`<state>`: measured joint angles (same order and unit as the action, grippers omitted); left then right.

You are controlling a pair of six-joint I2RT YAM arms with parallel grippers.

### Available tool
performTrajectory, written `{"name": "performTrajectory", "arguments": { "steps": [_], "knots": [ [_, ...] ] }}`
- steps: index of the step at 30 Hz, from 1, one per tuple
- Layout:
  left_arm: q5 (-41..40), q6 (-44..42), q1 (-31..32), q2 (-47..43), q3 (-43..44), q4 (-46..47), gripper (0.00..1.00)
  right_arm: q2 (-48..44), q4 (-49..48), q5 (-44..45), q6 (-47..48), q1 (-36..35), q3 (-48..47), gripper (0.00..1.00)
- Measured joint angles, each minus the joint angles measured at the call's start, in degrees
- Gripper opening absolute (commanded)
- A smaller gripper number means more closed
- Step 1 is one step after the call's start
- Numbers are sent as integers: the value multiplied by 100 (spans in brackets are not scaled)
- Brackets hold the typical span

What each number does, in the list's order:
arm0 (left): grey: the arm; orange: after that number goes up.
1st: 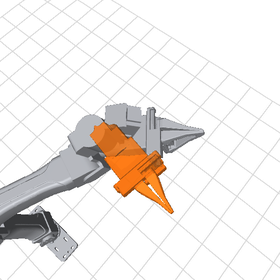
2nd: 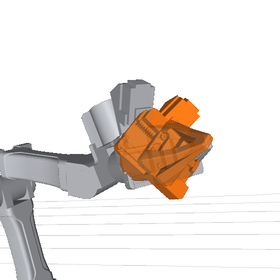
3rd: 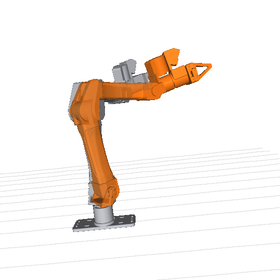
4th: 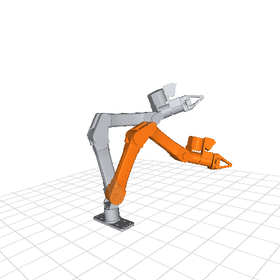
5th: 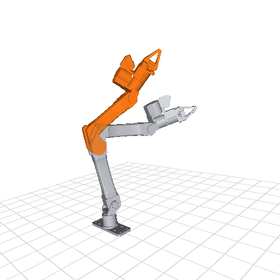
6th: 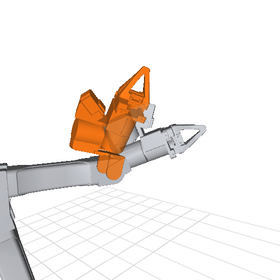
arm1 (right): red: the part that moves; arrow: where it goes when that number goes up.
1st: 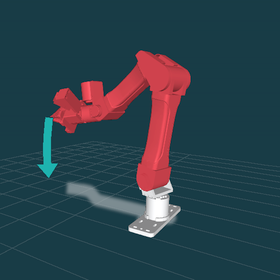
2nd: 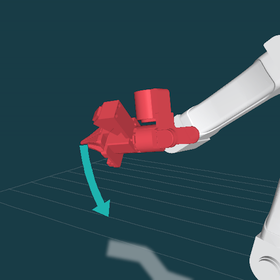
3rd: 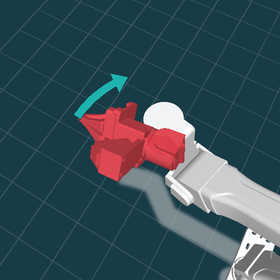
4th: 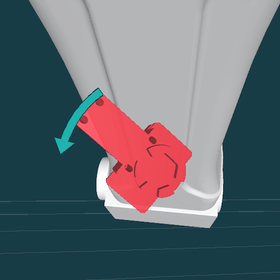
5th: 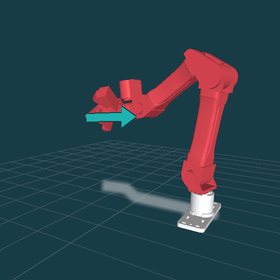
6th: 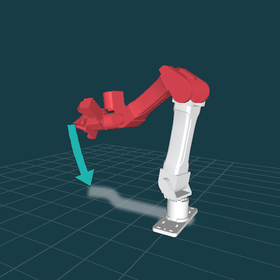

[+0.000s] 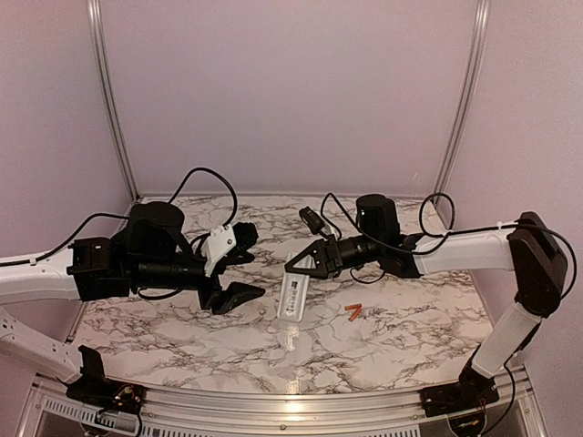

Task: Load the batteries into the remote control
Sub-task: Pass from the left arm to the right, then remove the battery cover from the remote control.

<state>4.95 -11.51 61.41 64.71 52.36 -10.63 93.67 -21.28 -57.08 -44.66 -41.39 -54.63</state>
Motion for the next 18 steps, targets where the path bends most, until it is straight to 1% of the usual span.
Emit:
{"name": "performTrajectory", "arguments": {
  "steps": [7,13,18],
  "knots": [
    [-162,-979,446,527,247,-380,53,358,76,-61,9,33,155,0],
    [-365,-1578,695,883,509,-490,48,549,-70,-131,-94,39,186,0],
    [-553,-1858,789,1296,625,-579,46,693,-282,-195,-208,42,199,0]
  ]
}}
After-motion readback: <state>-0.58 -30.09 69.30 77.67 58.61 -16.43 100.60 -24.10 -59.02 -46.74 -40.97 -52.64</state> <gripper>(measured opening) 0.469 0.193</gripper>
